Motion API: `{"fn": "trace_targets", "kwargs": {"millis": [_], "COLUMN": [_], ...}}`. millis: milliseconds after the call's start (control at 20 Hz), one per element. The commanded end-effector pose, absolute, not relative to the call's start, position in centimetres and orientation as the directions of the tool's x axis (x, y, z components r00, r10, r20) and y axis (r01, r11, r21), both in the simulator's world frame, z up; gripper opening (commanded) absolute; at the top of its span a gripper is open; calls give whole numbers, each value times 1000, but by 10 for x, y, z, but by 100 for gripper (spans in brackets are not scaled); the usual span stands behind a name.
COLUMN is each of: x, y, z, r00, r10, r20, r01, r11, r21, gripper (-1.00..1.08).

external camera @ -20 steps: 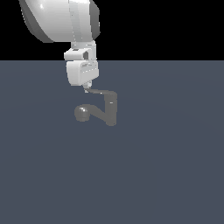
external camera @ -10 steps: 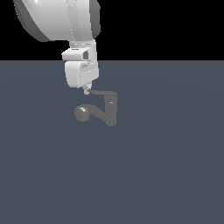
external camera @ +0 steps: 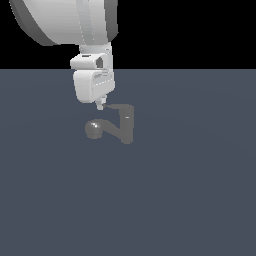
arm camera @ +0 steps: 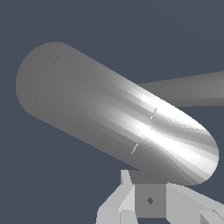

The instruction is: Turn on the faucet by rotating a designated handle.

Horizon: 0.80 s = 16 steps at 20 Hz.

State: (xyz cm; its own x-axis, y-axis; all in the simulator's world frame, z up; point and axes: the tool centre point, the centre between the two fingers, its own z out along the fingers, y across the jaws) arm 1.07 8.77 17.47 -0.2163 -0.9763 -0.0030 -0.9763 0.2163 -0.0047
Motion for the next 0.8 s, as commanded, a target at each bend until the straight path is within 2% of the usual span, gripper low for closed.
{"fn": "trace_targets", "kwargs": {"millis": [0, 300, 750], "x": [3, -5, -24], "y": [80, 82, 39], "z": [173, 175, 174], "r00": [-224, -216, -220], "r10": [-975, -976, -976], "r20": [0, -3, -2], "r01": [-975, -976, -976], "r11": [224, 216, 220], "r21": [0, -4, -2], "gripper": [-100, -100, -100]}}
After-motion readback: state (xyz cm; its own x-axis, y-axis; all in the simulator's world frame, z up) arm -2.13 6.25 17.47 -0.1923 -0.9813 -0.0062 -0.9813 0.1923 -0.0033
